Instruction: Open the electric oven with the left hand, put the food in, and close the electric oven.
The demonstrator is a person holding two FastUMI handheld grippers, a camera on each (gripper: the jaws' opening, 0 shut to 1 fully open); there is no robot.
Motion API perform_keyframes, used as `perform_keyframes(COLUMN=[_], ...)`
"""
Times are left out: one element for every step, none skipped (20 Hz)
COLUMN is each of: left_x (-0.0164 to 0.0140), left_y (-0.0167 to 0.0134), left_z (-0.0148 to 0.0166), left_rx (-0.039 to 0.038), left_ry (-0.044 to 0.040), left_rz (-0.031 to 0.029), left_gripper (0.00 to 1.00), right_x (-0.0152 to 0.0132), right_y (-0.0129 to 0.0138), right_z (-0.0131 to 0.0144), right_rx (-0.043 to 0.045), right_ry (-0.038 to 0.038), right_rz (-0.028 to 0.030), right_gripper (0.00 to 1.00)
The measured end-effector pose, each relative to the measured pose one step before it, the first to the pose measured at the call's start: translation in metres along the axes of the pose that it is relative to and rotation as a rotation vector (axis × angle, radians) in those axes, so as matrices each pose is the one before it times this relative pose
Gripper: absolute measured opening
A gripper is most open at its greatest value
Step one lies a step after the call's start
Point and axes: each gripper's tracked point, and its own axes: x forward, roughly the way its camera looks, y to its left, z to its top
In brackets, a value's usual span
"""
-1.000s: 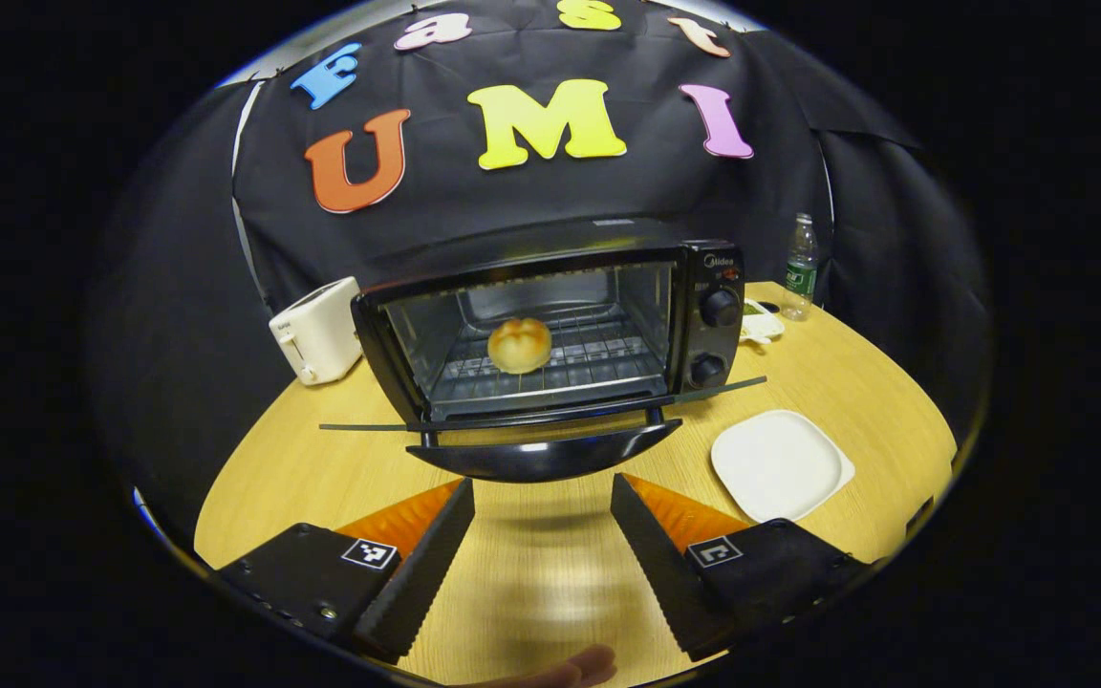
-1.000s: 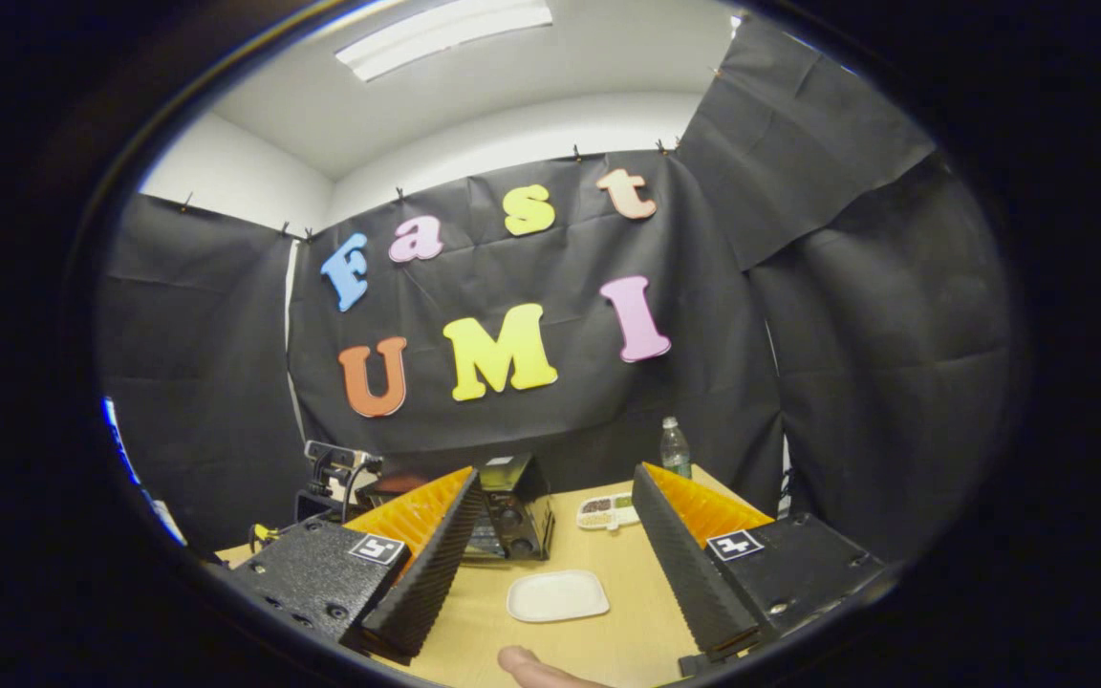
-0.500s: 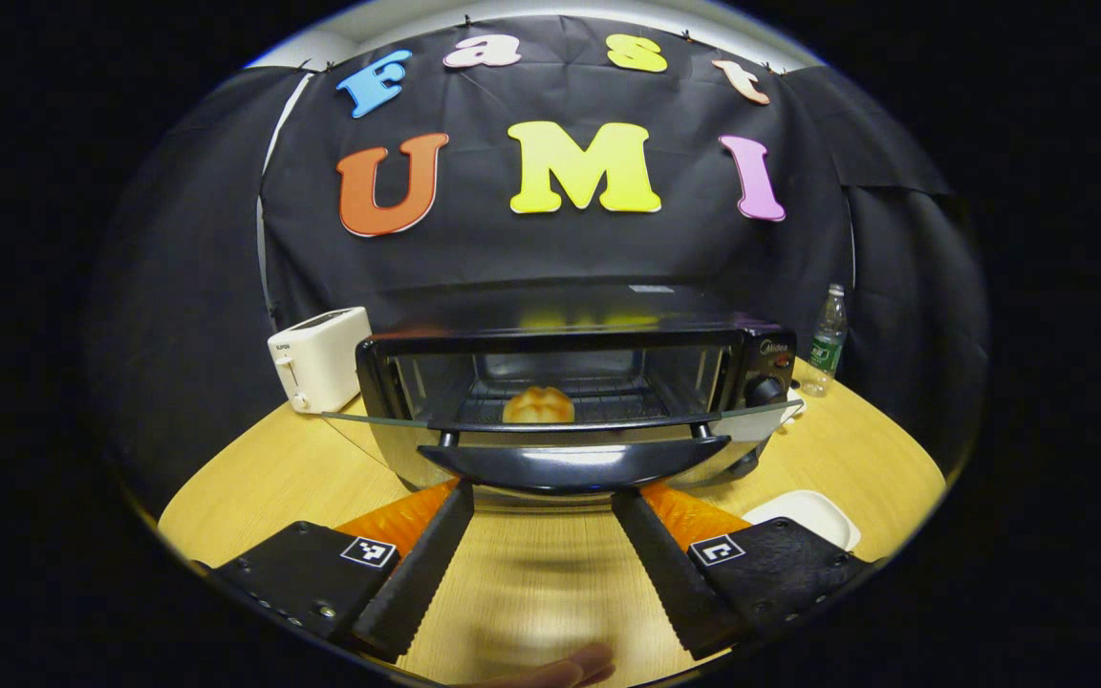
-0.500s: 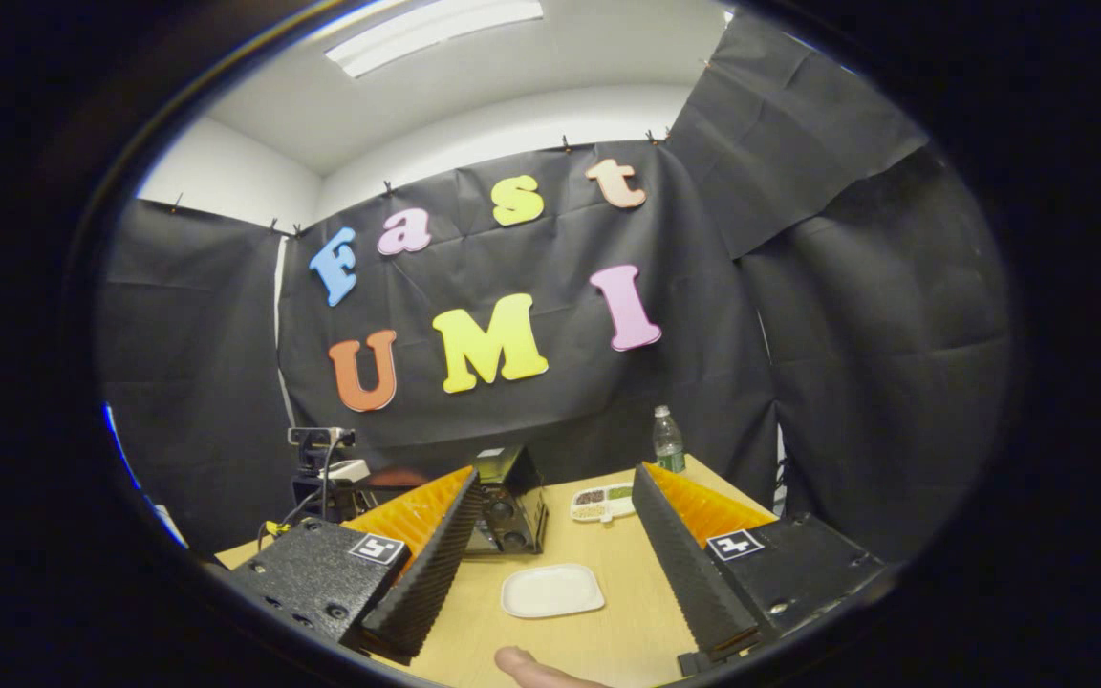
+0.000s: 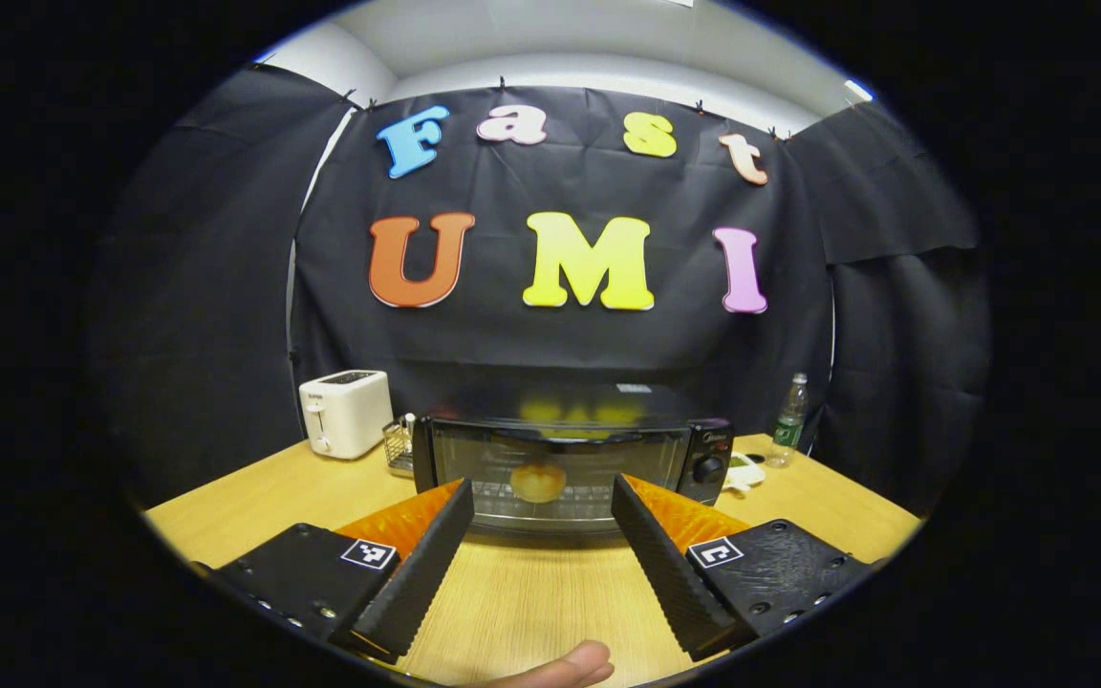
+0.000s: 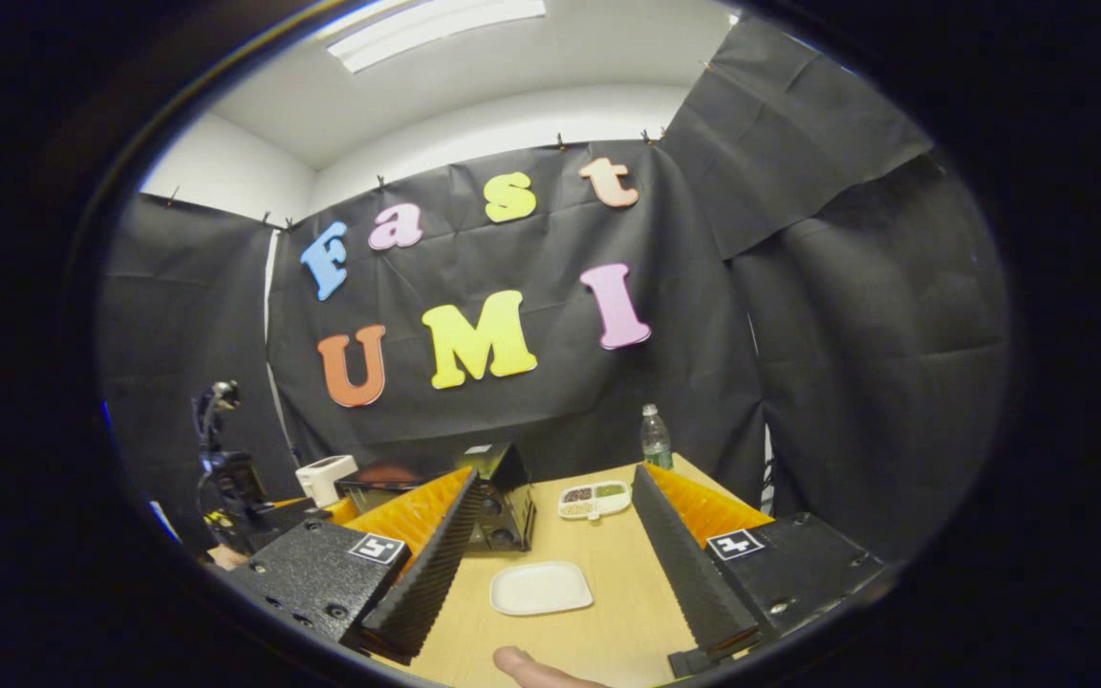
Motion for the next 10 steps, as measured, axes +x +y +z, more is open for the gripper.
perform_keyframes(left_x=[-0.01133, -0.01143, -0.01164, -0.01104, -0.01061, -0.01060, -0.01018, -0.01021, -0.01122, -0.01054], left_y=[-0.00055, -0.00141, -0.00029, -0.00079, -0.00044, -0.00236, -0.00203, -0.00096, 0.00072, 0.00378], left_z=[0.01087, 0.01140, 0.01275, 0.01181, 0.01142, 0.00774, 0.00679, 0.00692, 0.00518, 0.00331], left_rx=[-0.00432, -0.00345, -0.00184, 0.00051, 0.00227, 0.00239, 0.00305, 0.00319, 0.00361, 0.00401], left_ry=[-0.01267, -0.01410, -0.01822, -0.01790, -0.01458, -0.00436, -0.00078, 0.00111, 0.00323, 0.01134], left_rz=[-0.00755, -0.00559, -0.00167, -0.00021, -0.00267, -0.00365, -0.00489, -0.00167, 0.00489, 0.01233], left_gripper=[1.00, 0.95, 0.93, 0.84, 0.84, 0.93, 0.84, 0.93, 0.93, 0.93], right_x=[-0.00292, -0.00446, -0.00353, -0.00324, -0.00358, -0.00244, -0.00227, -0.00219, -0.00222, -0.00360], right_y=[0.00218, 0.00439, 0.00324, 0.00367, 0.00306, 0.00231, 0.00166, 0.00085, 0.00106, 0.00151], right_z=[0.00400, 0.00413, 0.00632, 0.00690, 0.00611, 0.00590, 0.00674, 0.00321, 0.00406, 0.00483], right_rx=[-0.00215, -0.00035, 0.00667, 0.00399, -0.00004, -0.00021, -0.00813, -0.01166, -0.01224, -0.00905], right_ry=[-0.00771, -0.00821, -0.01372, -0.01330, -0.00931, -0.01595, -0.00993, -0.00542, 0.00112, -0.00646], right_rz=[-0.00106, 0.00475, 0.00331, 0.00649, 0.00338, -0.00032, -0.00287, -0.00388, -0.00410, 0.00135], right_gripper=[0.96, 0.96, 0.96, 0.96, 0.96, 0.96, 0.95, 0.95, 0.95, 0.95])
